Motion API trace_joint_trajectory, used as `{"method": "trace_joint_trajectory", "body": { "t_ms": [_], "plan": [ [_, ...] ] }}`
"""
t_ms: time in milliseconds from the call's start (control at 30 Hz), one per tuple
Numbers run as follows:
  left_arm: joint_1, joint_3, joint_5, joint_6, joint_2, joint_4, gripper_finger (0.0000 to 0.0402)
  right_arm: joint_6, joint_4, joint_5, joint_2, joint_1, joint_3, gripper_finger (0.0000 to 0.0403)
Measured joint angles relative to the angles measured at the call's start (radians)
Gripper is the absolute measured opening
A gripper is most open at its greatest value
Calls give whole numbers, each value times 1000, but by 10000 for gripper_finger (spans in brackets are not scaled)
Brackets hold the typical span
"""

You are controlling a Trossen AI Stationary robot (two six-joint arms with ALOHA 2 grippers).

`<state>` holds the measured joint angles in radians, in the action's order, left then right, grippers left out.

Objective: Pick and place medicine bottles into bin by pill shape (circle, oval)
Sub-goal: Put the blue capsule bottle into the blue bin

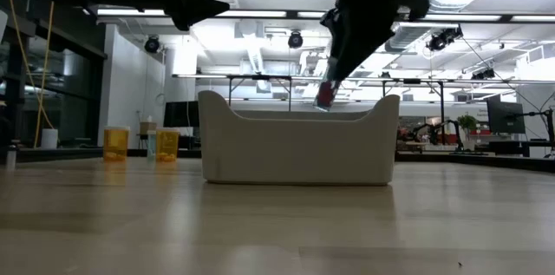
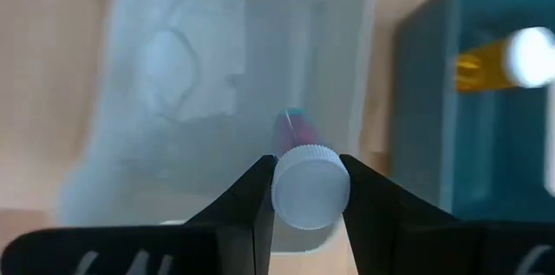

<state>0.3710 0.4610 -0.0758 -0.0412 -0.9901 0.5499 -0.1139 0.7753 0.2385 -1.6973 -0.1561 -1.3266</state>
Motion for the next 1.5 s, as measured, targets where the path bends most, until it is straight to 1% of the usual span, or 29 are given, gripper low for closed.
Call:
{"method": "trace_joint_trajectory", "body": {
  "t_ms": [67,233,300,433,633,800,1033,1200,1333,1500],
  "plan": [
    [0,0,1,12,0,0,307,-22,-8,42,0,15,0,94],
    [0,0,1,30,0,-1,307,-73,-70,46,37,72,-2,94],
    [0,0,1,30,0,-2,307,-90,-82,56,50,107,-2,94],
    [-1,0,1,30,0,-10,307,-64,-70,72,49,210,-2,94],
    [-2,0,1,22,0,-16,307,-26,-58,-12,40,333,-2,94],
    [-2,0,1,28,0,-30,307,-26,-44,-56,2,401,-2,94],
    [-2,0,13,30,0,-30,307,-67,-35,-70,-56,424,-2,94],
    [-2,0,13,30,0,-30,307,-45,-12,-116,-69,439,-1,94],
    [-2,0,13,29,0,-32,307,-41,-4,-126,-70,445,-1,96],
    [-2,0,13,23,0,-34,307,-40,-1,-143,-71,446,-1,108]
  ]
}}
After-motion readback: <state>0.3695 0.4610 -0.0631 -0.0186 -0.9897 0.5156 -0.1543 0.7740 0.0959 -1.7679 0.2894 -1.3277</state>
